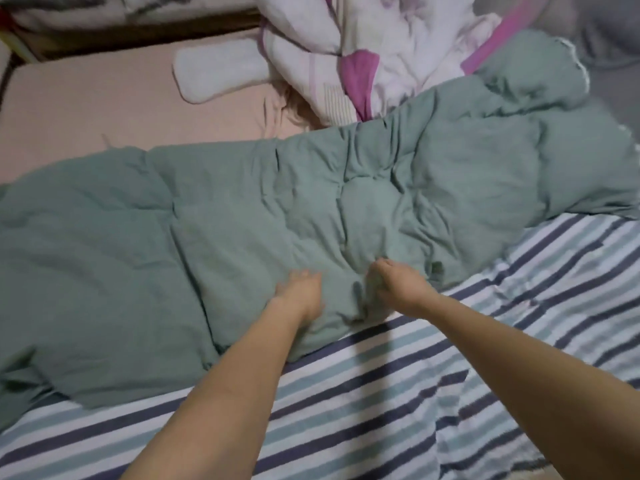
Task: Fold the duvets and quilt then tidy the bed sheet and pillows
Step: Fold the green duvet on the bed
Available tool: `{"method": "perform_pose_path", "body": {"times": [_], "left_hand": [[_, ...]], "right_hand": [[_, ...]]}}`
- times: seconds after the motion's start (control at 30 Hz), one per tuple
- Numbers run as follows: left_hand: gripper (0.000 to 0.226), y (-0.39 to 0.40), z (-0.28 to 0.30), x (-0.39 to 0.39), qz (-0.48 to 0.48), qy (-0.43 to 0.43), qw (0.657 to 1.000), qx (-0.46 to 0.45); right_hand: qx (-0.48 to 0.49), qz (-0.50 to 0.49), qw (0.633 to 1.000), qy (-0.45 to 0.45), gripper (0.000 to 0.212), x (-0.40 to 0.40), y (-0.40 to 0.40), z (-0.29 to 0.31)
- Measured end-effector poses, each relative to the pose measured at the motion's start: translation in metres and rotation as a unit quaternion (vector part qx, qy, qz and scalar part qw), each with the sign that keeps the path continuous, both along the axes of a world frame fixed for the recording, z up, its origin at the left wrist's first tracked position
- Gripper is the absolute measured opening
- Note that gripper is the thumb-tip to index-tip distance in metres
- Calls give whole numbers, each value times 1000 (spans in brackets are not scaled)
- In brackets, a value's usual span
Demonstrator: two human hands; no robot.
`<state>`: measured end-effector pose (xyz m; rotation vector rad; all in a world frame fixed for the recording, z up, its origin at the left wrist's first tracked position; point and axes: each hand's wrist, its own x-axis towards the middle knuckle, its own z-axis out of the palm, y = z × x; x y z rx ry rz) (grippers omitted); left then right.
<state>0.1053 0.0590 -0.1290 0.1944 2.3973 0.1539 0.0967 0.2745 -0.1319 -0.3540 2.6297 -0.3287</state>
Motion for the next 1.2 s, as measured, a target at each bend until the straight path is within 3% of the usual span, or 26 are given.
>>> {"method": "perform_pose_path", "body": {"times": [0.1,0.33,0.47,0.63,0.73,0.8,0.9,0.93,1.0,1.03,1.1,1.2], "left_hand": [[48,27,49,-29,-17,103,994,31],[45,149,119,-84,-38,159,986,43],[42,258,115,-109,-66,194,977,66],[40,442,67,-176,-85,163,978,97],[43,539,32,-208,-94,148,979,105],[50,582,12,-221,-112,143,979,97],[62,618,-14,-235,-131,145,978,80],[71,623,-19,-239,-131,136,979,75],[87,641,-32,-248,-136,122,981,64],[94,650,-37,-254,-135,119,982,58],[109,666,-42,-265,-129,119,983,46],[124,694,-31,-282,-98,134,985,46]], "right_hand": [[-26,-131,991,-2,43,-10,34,38],[-95,-281,955,6,41,-59,159,92],[-140,-382,913,38,39,-104,266,96],[-161,-447,879,41,24,-171,434,58],[-219,-556,801,41,25,-199,519,22],[-312,-628,713,15,37,-210,554,-6],[-429,-708,558,-58,84,-229,592,-62],[-470,-721,503,-79,88,-233,597,-77],[-531,-735,406,-119,75,-247,603,-93],[-559,-727,376,-135,65,-257,605,-96],[-587,-701,386,-121,46,-279,610,-92],[-633,-650,419,9,39,-326,628,-49]]}}
